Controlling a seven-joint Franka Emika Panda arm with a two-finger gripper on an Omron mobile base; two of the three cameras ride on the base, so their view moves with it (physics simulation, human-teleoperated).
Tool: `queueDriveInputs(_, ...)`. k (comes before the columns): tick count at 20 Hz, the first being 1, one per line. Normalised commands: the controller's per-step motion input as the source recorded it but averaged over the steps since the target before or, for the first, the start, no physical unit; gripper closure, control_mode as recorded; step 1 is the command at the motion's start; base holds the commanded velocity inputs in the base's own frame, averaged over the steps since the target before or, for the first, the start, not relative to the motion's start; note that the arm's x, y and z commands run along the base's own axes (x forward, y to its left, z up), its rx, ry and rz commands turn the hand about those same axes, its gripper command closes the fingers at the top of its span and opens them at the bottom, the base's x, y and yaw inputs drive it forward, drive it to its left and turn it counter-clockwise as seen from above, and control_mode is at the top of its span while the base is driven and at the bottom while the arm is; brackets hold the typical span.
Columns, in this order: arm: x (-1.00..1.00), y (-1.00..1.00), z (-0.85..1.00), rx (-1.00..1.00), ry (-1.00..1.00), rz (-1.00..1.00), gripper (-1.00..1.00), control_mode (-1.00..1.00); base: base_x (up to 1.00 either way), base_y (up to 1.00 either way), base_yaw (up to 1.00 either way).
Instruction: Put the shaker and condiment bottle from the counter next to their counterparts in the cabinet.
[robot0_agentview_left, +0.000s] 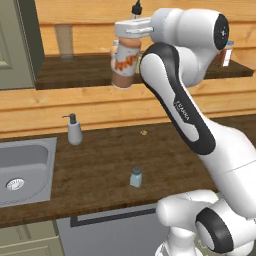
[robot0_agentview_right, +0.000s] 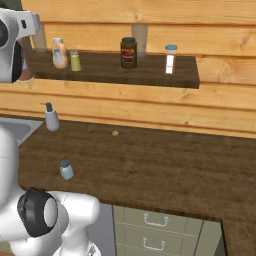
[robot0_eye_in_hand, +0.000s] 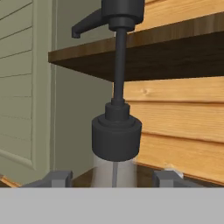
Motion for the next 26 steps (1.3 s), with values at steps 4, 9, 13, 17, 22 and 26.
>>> queueDriveInputs(4, 0.45, 0.0, 0.08, 0.0, 0.2, -0.03, 1.0, -1.0, 0.0, 0.0, 0.0)
queueDriveInputs(9, 0.4, 0.0, 0.1, 0.0, 0.18, -0.03, 1.0, -1.0, 0.0, 0.0, 0.0)
queueDriveInputs(13, 0.29, 0.0, 0.12, 0.0, 0.14, -0.04, 1.0, -1.0, 0.0, 0.0, 0.0)
queueDriveInputs(17, 0.21, 0.03, 0.18, 0.0, 0.09, -0.07, 1.0, -1.0, 0.0, 0.0, 0.0)
queueDriveInputs(22, 0.19, 0.14, 0.04, 0.0, 0.02, -0.08, 1.0, -1.0, 0.0, 0.0, 0.0)
queueDriveInputs(26, 0.09, 0.23, 0.0, -0.03, -0.03, -0.1, 1.0, -1.0, 0.0, 0.0, 0.0)
